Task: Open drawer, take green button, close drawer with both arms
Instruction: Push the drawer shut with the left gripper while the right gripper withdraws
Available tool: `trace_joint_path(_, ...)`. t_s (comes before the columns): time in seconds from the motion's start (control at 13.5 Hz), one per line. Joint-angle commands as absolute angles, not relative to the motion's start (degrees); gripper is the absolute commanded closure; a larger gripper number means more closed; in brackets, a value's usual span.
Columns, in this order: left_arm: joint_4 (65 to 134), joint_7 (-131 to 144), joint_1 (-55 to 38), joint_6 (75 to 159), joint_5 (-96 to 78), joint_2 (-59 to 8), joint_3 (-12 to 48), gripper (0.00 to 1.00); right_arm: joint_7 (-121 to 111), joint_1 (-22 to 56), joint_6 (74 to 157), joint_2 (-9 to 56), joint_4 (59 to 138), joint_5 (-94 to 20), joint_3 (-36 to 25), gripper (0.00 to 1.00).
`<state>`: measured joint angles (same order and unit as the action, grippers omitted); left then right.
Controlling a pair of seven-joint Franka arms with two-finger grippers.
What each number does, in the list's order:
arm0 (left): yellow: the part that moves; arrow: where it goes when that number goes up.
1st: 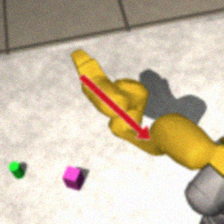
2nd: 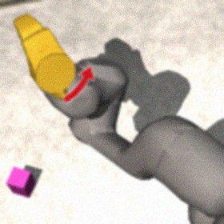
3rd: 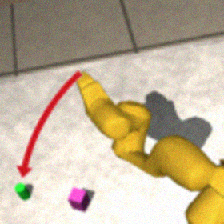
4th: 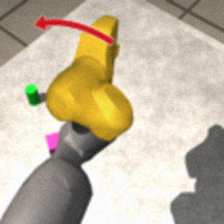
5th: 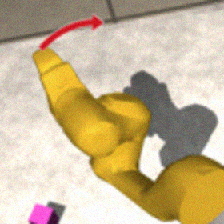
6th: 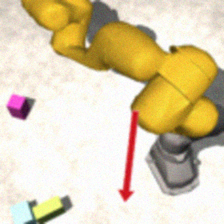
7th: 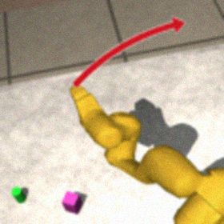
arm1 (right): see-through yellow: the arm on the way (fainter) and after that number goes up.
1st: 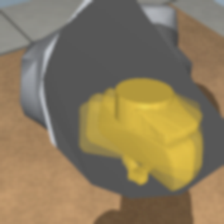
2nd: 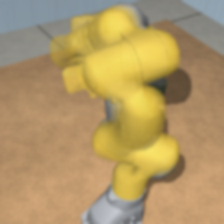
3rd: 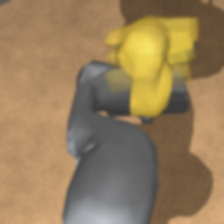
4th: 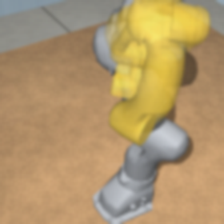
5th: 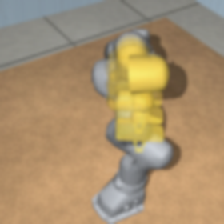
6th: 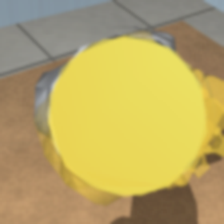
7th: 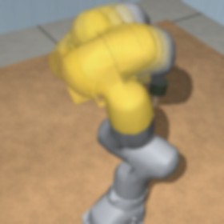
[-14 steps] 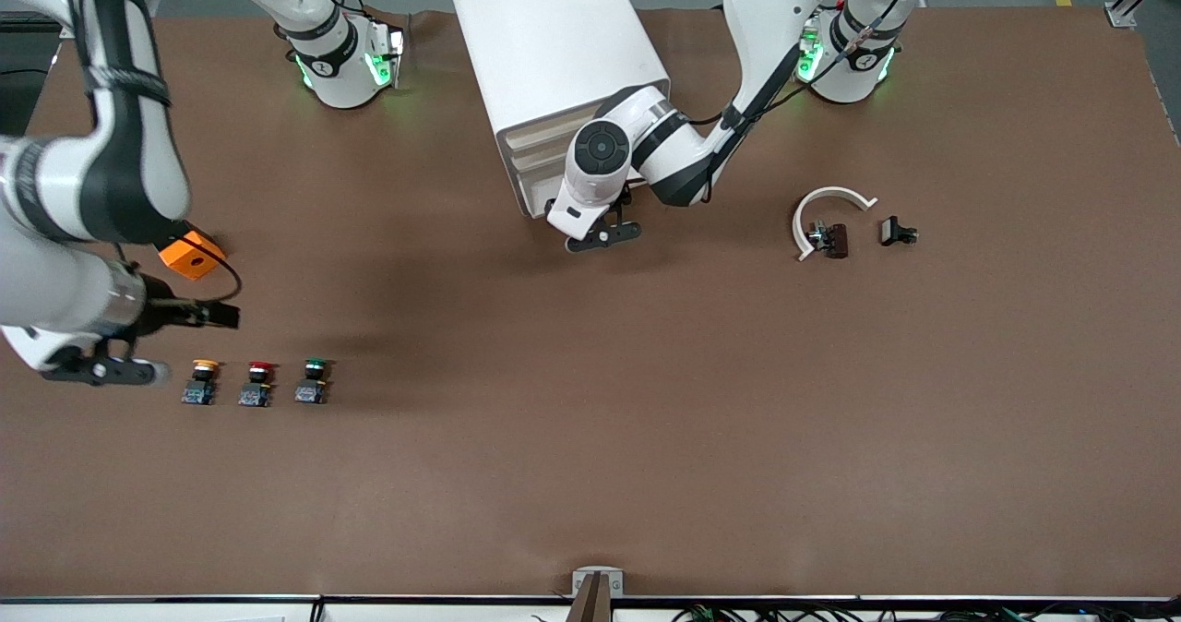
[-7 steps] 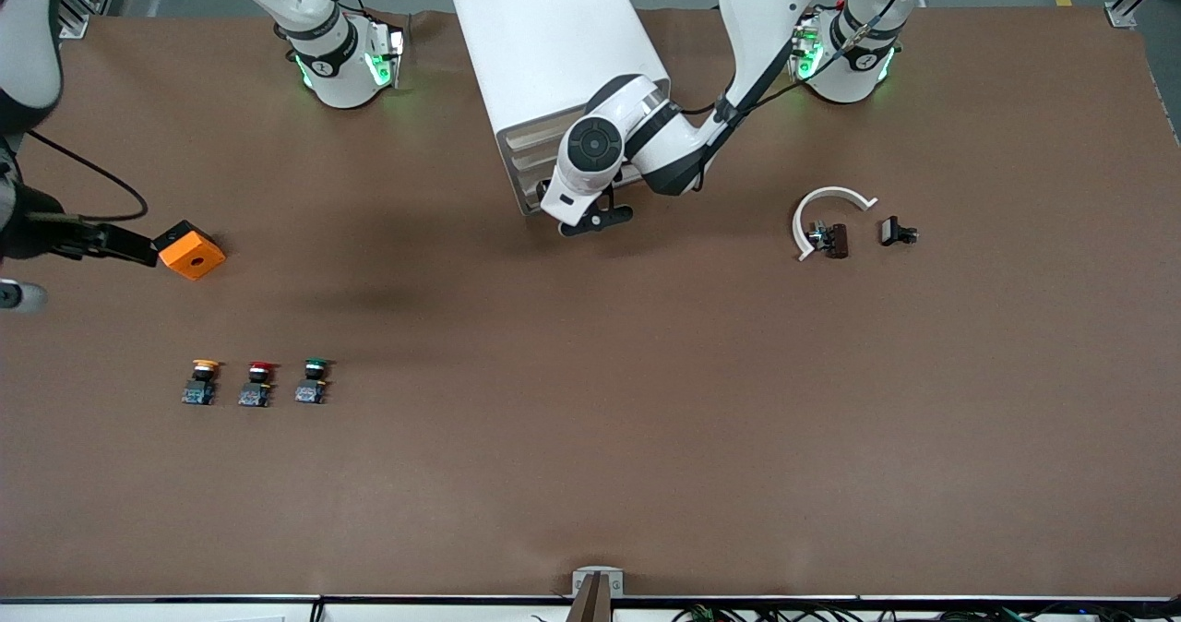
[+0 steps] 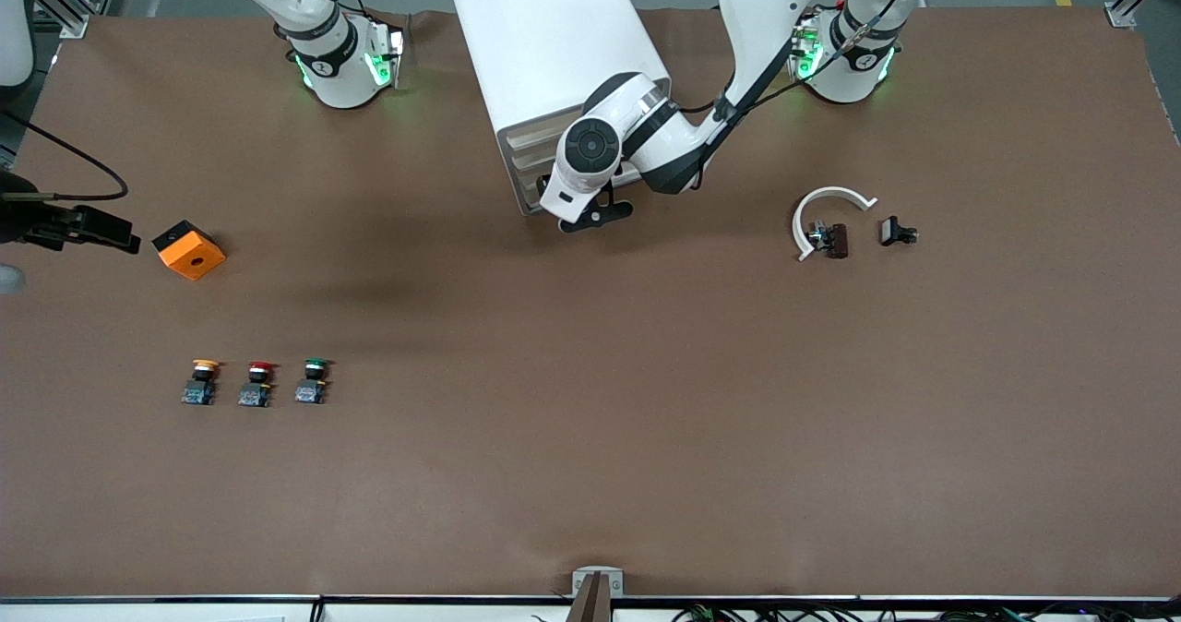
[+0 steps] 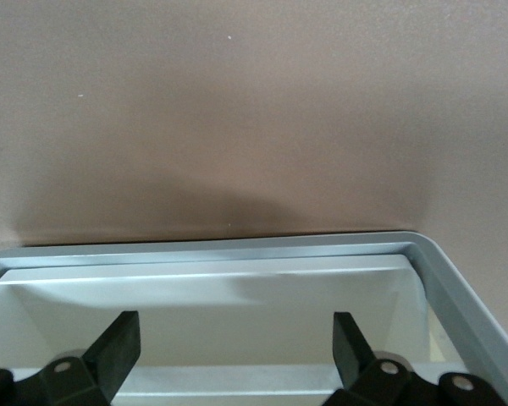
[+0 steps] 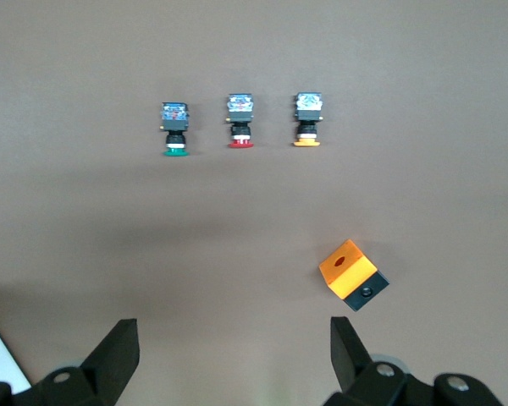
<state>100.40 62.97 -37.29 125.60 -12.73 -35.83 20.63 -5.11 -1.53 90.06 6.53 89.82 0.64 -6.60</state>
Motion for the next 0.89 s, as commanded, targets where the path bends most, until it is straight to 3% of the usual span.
trace_joint_path(0.0,98.3,62.1,-33.8,123.0,-13.4,-34.7,21.2,0.00,-6.8,-3.7,89.5,5.9,90.4,1.1,-5.8,0.00)
trace_joint_path(0.3,94.2,61.8,-26.6,114.8,-12.2,-32.4,21.2,0.00,-6.9,-4.1,88.9,6.0,89.7,1.1,-5.8,0.00)
trace_joint_path(0.59,93.8,50.7,-16.9,102.9,-11.2,-23.0,21.7,0.00,-6.2,-4.0,86.9,6.4,86.8,1.1,-5.6,0.00)
trace_joint_path(0.81,95.7,39.8,-11.6,99.1,-11.1,-16.8,21.7,0.00,-6.3,-4.0,85.7,6.4,85.1,1.1,-5.6,0.00)
